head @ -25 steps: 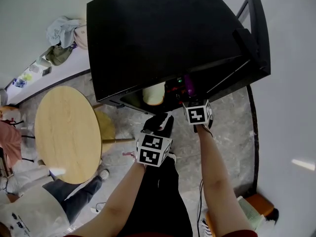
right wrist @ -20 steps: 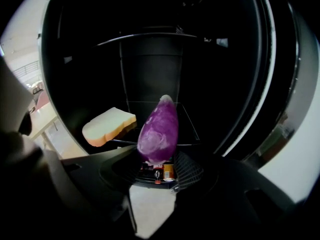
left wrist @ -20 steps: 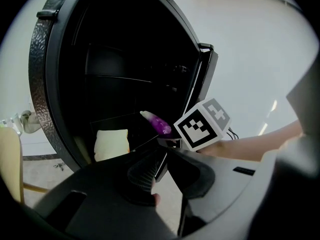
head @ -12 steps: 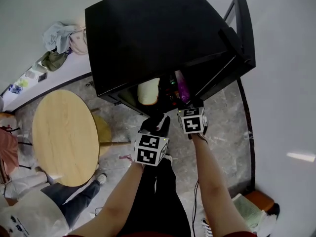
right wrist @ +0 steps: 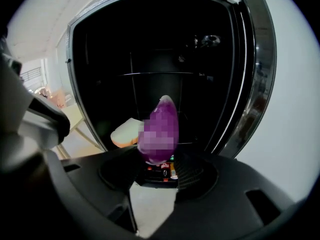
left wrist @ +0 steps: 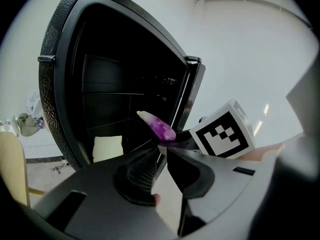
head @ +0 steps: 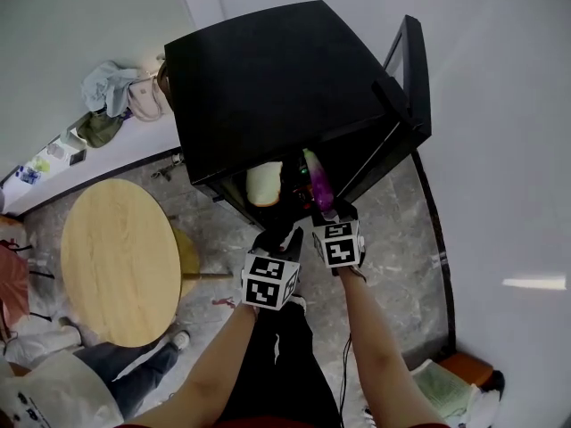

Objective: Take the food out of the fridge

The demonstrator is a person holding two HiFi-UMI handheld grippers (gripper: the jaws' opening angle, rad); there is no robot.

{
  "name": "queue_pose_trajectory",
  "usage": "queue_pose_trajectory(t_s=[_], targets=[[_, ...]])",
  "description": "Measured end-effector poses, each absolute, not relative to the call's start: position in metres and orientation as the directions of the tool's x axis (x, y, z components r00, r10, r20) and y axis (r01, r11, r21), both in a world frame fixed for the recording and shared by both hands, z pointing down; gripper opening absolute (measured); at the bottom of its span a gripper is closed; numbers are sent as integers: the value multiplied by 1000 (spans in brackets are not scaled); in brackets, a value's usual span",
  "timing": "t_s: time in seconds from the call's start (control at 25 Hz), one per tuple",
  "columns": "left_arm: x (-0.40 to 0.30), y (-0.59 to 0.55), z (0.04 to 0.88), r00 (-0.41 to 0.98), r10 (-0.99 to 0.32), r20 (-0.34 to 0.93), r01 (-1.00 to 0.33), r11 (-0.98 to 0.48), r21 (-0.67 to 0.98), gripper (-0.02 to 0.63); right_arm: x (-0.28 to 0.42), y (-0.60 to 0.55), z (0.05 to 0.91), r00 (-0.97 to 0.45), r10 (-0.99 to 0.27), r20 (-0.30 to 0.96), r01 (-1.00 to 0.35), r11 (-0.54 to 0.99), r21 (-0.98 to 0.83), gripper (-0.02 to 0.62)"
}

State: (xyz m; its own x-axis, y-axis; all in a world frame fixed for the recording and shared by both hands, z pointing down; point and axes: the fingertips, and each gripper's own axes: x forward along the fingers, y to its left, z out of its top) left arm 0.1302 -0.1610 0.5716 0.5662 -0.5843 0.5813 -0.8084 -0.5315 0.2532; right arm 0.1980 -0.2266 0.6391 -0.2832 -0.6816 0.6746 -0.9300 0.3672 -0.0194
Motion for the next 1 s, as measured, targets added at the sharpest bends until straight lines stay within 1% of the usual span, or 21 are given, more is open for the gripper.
queue_pose_trajectory(t_s=[0.44, 0.8, 1.0], targets=[[128, -134, 557, 589, -552, 590, -786, -560, 261, 61, 185, -195, 615, -311, -668, 676, -920, 391, -37, 198], [126, -115, 540, 625, -531, 572, -761, -577, 296, 61, 182, -159, 591, -322, -681, 658, -923, 381, -58, 198], [125, -100, 528, 646, -516, 562, -743, -595, 306, 61, 181, -134, 582, -321, -666, 673, -922, 382, -61, 198]])
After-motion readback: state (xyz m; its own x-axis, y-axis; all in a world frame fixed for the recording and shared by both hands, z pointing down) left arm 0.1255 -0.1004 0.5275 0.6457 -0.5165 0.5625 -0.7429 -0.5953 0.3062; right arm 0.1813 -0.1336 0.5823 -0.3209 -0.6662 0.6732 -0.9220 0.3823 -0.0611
